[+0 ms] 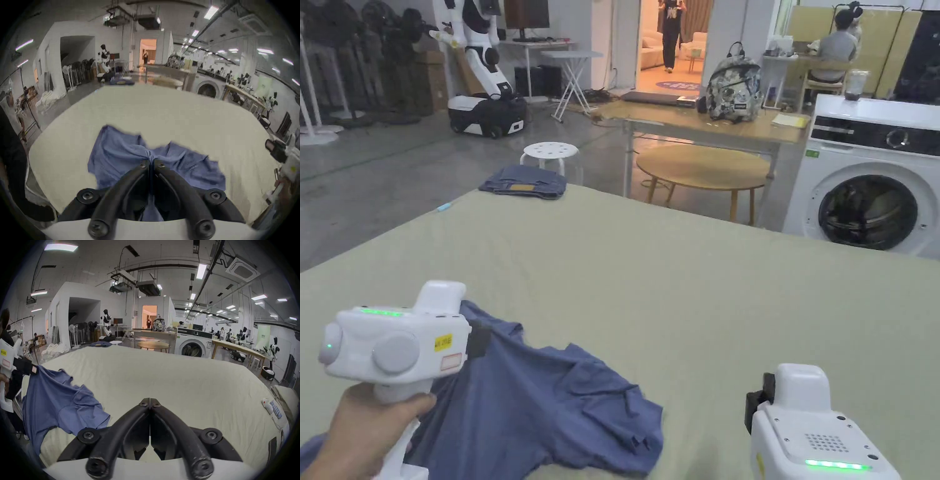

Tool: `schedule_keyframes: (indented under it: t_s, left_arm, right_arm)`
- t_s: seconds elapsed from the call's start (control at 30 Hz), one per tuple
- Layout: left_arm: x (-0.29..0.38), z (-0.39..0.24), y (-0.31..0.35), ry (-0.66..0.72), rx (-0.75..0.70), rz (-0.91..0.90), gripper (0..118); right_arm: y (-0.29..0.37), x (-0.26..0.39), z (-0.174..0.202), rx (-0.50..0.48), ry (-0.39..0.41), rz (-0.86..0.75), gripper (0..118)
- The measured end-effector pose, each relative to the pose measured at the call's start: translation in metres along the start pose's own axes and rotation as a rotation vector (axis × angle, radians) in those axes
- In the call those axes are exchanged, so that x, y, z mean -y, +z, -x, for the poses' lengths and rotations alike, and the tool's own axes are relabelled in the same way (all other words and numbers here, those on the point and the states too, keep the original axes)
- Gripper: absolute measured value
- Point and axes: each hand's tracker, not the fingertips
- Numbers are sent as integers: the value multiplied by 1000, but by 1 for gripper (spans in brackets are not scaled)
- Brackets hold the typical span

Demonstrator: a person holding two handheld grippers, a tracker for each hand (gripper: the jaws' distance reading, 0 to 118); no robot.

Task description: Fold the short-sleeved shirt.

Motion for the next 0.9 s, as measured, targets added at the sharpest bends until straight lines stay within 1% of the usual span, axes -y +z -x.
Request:
schedule_keyframes:
  t_s: [0.07,0.13,0.27,0.37,0.4,0.47,0.67,0.83,0.9]
  left_arm:
    - [-19,-18,13,-37,3,-57,0]
    - [-40,-34,24,-59,18,-116,0]
    - [-81,-79,47,-94,101,-211,0]
    - [-105,-121,59,-130,169,-282,0]
    - [-112,-136,61,-142,210,-283,0]
    - [-124,-168,64,-170,245,-315,0]
    - [-135,-274,54,-256,413,-309,0]
    - [-120,-359,35,-293,579,-252,0]
    - [-107,-391,30,-303,642,-212,0]
  right_arm:
    - [-5,11,-7,15,-9,-21,0]
    - [4,5,-17,31,-19,-47,0]
    - [25,-8,-44,68,-51,-92,0]
    - [38,-13,-66,105,-57,-121,0]
    - [44,-15,-74,118,-61,-134,0]
    - [53,-17,-90,146,-66,-143,0]
    - [86,-14,-143,251,-95,-173,0]
    - [110,-5,-184,353,-130,-168,0]
    - [119,1,-199,380,-145,-166,0]
